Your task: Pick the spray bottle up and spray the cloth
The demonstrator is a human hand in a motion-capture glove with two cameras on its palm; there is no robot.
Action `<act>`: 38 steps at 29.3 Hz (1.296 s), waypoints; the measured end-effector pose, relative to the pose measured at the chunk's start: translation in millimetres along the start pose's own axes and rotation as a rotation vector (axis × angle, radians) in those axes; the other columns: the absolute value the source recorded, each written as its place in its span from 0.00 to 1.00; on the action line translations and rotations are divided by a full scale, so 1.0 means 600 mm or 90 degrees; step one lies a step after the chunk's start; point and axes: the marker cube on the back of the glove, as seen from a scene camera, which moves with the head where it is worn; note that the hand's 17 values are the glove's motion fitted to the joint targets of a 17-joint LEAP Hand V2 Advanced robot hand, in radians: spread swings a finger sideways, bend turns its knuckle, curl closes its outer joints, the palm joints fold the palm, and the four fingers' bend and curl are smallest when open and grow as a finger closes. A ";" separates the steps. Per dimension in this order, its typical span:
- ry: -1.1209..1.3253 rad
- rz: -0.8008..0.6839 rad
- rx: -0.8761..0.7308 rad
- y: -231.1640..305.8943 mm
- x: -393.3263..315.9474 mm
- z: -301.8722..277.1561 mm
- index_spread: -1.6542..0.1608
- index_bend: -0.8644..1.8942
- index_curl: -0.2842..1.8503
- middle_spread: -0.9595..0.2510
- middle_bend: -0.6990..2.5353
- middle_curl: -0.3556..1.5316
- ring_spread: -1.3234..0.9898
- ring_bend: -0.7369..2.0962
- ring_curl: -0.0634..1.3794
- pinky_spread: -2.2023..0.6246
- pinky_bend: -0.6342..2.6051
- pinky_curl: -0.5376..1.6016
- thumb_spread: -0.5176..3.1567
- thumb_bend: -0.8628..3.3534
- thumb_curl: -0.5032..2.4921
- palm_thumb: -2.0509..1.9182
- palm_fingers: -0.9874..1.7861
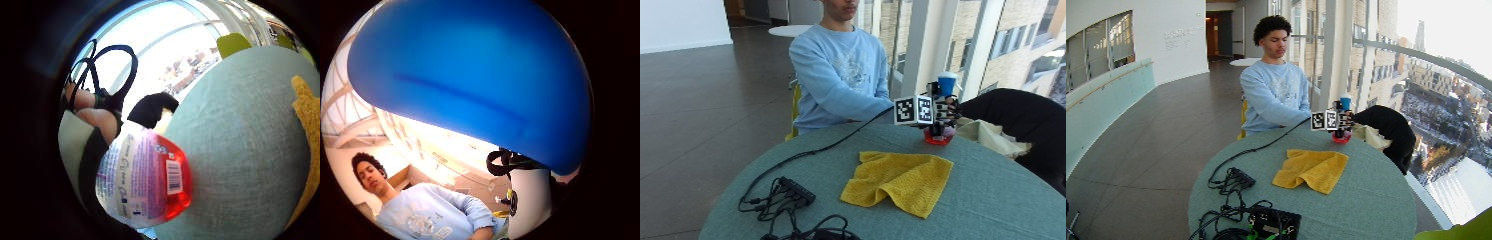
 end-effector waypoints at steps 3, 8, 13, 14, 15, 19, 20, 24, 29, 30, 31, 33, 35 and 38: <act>0.001 0.007 -0.017 0.004 0.006 0.003 0.80 0.36 0.30 0.71 0.33 0.44 0.54 0.44 0.31 0.78 0.30 0.42 0.38 0.20 0.37 0.73 0.77; 0.002 0.011 -0.046 0.010 0.004 -0.005 0.79 0.37 0.30 0.72 0.33 0.44 0.54 0.44 0.31 0.77 0.29 0.42 0.40 0.20 0.36 0.72 0.76; 0.032 -0.005 -0.041 0.013 -0.013 -0.046 0.77 0.36 0.30 0.72 0.31 0.43 0.54 0.41 0.31 0.79 0.28 0.43 0.42 0.19 0.34 0.70 0.69; 0.043 -0.006 -0.041 0.012 -0.015 -0.057 0.77 0.35 0.30 0.72 0.31 0.43 0.54 0.41 0.31 0.79 0.28 0.43 0.42 0.19 0.34 0.70 0.68; 0.054 -0.006 -0.043 0.013 -0.017 -0.068 0.76 0.35 0.30 0.72 0.31 0.43 0.54 0.41 0.31 0.79 0.28 0.43 0.42 0.20 0.33 0.70 0.68; 0.127 0.001 -0.063 0.024 -0.021 -0.136 0.75 0.35 0.29 0.72 0.31 0.43 0.54 0.40 0.30 0.80 0.28 0.42 0.43 0.20 0.32 0.69 0.67; 0.156 0.002 -0.069 0.031 -0.022 -0.157 0.75 0.35 0.29 0.72 0.31 0.43 0.54 0.40 0.30 0.81 0.28 0.42 0.43 0.20 0.32 0.69 0.67; 0.299 -0.009 -0.088 0.076 -0.029 -0.238 0.74 0.35 0.28 0.71 0.31 0.43 0.54 0.39 0.29 0.82 0.28 0.42 0.43 0.20 0.32 0.69 0.65; 0.444 -0.007 -0.086 0.154 -0.041 -0.362 0.73 0.33 0.26 0.71 0.31 0.42 0.55 0.39 0.29 0.82 0.29 0.42 0.43 0.20 0.31 0.69 0.63; 0.463 -0.002 -0.084 0.170 -0.044 -0.386 0.73 0.34 0.26 0.70 0.31 0.42 0.55 0.39 0.29 0.82 0.29 0.42 0.43 0.20 0.31 0.69 0.63; 0.480 0.002 -0.081 0.185 -0.046 -0.409 0.72 0.34 0.25 0.70 0.31 0.42 0.55 0.39 0.29 0.82 0.29 0.43 0.44 0.20 0.31 0.69 0.63; 0.514 0.007 -0.078 0.214 -0.050 -0.449 0.72 0.34 0.25 0.70 0.31 0.42 0.55 0.39 0.29 0.83 0.29 0.43 0.44 0.20 0.30 0.69 0.63; 0.546 0.013 -0.077 0.244 -0.053 -0.485 0.72 0.35 0.25 0.70 0.31 0.42 0.55 0.39 0.29 0.83 0.29 0.42 0.44 0.20 0.30 0.69 0.63; 0.582 0.026 -0.081 0.285 -0.051 -0.529 0.72 0.35 0.25 0.71 0.31 0.42 0.55 0.39 0.29 0.83 0.28 0.42 0.44 0.20 0.30 0.69 0.63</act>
